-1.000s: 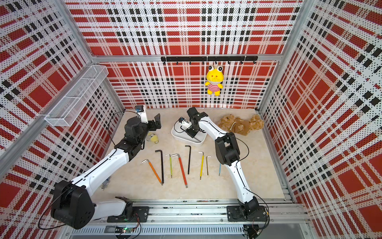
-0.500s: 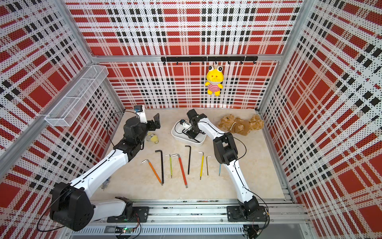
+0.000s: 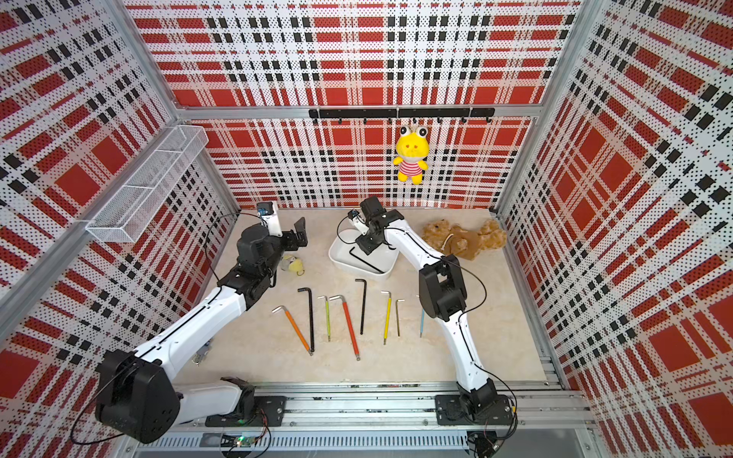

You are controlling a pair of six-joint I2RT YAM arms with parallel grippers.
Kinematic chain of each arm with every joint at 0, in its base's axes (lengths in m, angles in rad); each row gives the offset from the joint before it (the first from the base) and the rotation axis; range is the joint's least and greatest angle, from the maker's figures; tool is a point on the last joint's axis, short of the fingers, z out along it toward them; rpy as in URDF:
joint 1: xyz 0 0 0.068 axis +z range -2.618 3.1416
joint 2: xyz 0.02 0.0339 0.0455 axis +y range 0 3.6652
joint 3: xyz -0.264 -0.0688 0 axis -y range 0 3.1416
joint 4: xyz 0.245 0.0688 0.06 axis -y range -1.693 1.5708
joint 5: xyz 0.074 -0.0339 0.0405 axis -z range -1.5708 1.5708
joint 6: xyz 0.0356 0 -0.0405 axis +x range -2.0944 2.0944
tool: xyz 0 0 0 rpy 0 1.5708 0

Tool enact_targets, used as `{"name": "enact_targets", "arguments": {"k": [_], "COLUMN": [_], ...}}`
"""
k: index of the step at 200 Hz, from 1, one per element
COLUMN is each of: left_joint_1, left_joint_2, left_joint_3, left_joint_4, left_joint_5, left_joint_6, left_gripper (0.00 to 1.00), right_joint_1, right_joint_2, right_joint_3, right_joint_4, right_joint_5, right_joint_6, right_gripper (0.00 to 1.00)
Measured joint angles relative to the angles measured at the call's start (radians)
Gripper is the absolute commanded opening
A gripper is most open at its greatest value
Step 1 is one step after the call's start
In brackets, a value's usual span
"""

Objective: Put the hex key on the desktop into the storage box
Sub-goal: Place the Allen key in the storage box, then pick up the Allen key from the center of the board.

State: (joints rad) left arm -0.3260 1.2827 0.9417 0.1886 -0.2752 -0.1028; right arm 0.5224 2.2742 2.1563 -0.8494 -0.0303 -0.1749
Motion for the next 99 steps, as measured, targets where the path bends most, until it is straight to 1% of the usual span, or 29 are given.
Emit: {"name": "enact_targets", "arguments": {"k": [8, 27, 44, 69, 99], "left_joint_1": [0.0, 0.0, 0.0, 0.0, 0.0], "left_joint_2": [0.0, 0.0, 0.002, 0.014, 0.031], "left_joint_3": [0.0, 0.0, 0.0, 0.0, 0.0], "left_joint_4": [0.0, 0.0, 0.0, 0.001, 0.001], "left_joint_5": [0.0, 0.001, 0.002, 0.009, 0.018], "left_joint_6": [0.0, 0.0, 0.0, 0.0, -0.001], "left_gripper": [0.99, 0.99, 0.99, 0.99, 0.99], "right_joint_1": [-0.002, -0.012, -0.027, -0.076, -0.126], "right_joint_2": [-0.052, -0.19, -0.316, -0.468, -0.568], "right_joint_3": [-0.026, -0.1, -0.174, -0.298, -0.502], "right_joint_4": [0.007, 0.018, 0.008, -0.047, -0.132], "right_joint_5": [0.024, 0.087, 0.13, 0.178, 0.201], "right_joint_6": [0.024, 0.097, 0.181, 0.3, 0.408], "right_gripper": [0.73, 0.76, 0.8, 0.8, 0.79]}}
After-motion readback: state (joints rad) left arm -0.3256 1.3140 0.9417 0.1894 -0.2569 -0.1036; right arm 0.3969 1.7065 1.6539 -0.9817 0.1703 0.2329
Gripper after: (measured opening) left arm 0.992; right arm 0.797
